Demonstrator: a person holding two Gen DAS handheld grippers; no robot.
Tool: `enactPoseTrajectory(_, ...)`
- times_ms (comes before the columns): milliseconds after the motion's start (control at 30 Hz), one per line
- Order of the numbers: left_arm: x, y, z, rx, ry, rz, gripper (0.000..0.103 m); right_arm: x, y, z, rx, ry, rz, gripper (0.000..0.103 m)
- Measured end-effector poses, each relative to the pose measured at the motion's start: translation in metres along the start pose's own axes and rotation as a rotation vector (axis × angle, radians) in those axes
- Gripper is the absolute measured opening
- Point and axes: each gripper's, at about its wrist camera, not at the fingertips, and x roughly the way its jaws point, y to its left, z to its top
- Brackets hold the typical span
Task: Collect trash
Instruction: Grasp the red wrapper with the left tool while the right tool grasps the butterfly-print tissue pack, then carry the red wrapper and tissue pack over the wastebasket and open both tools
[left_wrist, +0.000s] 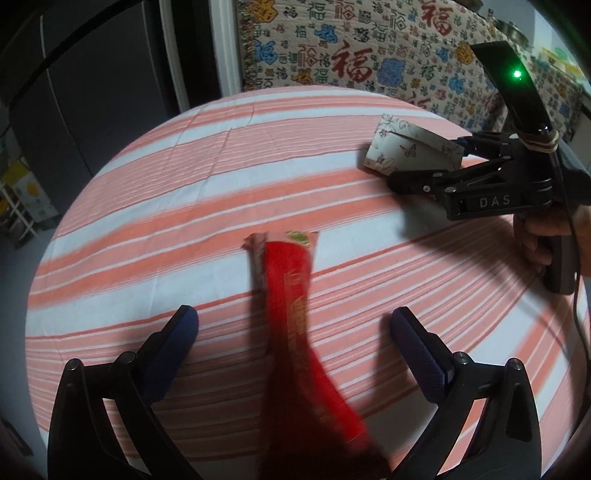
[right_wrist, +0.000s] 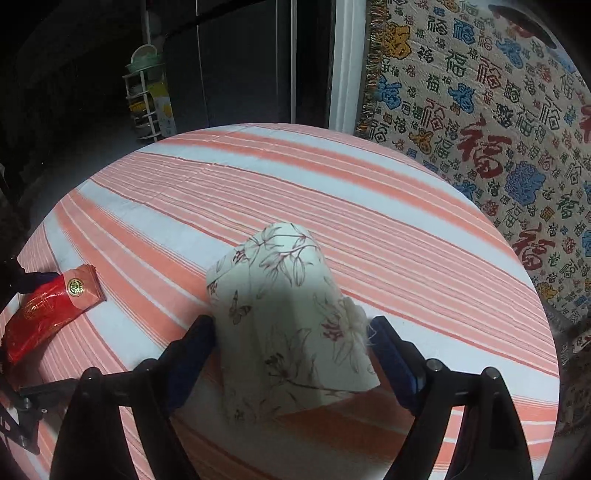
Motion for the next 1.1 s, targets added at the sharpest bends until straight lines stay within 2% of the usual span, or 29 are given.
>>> enactPoseTrajectory(167,-0.009,0.022,-0.012,-0.007,-0.002,0.007,0.103,-0.003,0.0,-0.001,0.011,0.003,-0.001,0.087)
enactPoseTrajectory(333,-0.012,0.016,-0.012,0.009,-0.007,0.018,0.102,-0.004,-0.002,0.001,0.019,0.011,0.003,0.087)
enactPoseTrajectory(400,-0.016,0.011,-0.012,0.037,-0.021,0.009,0.097,-0.005,-0.003,0.005,0.013,0.046,0.007,0.087)
enactPoseTrajectory(433,-0.017,0.009,-0.012,0.043,-0.023,0.0,0.089,-0.006,-0.003,0.006,0.007,0.059,0.012,0.087)
enactPoseTrajectory(500,-0.017,0.009,-0.009,0.041,-0.013,-0.029,0.081,-0.012,-0.001,0.011,-0.027,0.056,0.018,0.087)
enactPoseTrajectory(567,-0.016,0.007,-0.007,0.045,-0.011,-0.034,0.068,-0.015,0.004,0.016,-0.068,0.064,0.025,0.087)
enactPoseTrajectory(633,-0.02,0.007,-0.006,0.047,-0.023,-0.037,0.016,-0.013,0.007,0.018,-0.094,0.104,0.031,0.067)
enactPoseTrajectory(733,-0.026,0.01,-0.006,0.002,-0.038,-0.091,0.014,-0.022,0.003,0.018,-0.052,0.117,0.041,0.063)
enactPoseTrajectory(867,-0.037,-0.002,-0.009,-0.007,-0.071,-0.133,0.013,-0.052,-0.006,0.001,0.043,0.073,0.049,0.062)
enactPoseTrajectory(1100,-0.062,-0.047,-0.004,0.004,-0.119,-0.244,0.012,-0.116,-0.02,-0.044,0.16,0.047,0.032,0.062)
